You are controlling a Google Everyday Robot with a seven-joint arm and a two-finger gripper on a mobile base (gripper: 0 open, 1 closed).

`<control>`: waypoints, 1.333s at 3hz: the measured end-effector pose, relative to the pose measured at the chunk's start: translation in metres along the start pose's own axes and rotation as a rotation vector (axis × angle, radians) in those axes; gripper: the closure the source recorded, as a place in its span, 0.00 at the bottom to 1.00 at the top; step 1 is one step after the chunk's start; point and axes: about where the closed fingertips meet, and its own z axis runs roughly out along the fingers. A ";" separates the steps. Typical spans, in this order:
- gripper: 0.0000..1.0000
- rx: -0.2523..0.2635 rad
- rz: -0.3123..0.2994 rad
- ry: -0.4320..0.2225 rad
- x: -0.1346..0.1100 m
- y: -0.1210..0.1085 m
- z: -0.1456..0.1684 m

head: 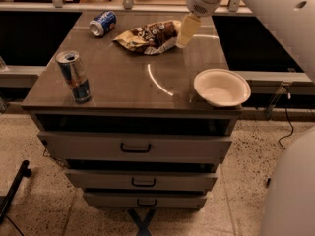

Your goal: Move brown chip bag near redbull can

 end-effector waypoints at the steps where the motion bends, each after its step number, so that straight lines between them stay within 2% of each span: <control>1: 0.00 -0.031 0.039 -0.059 -0.012 -0.006 0.040; 2: 0.00 -0.078 0.045 -0.072 -0.027 0.000 0.076; 3: 0.02 -0.147 0.024 -0.070 -0.043 0.017 0.117; 4: 0.24 -0.175 -0.010 -0.053 -0.054 0.027 0.135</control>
Offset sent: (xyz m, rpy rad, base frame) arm 0.0864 0.0617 -0.0693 0.1130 0.0962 0.0600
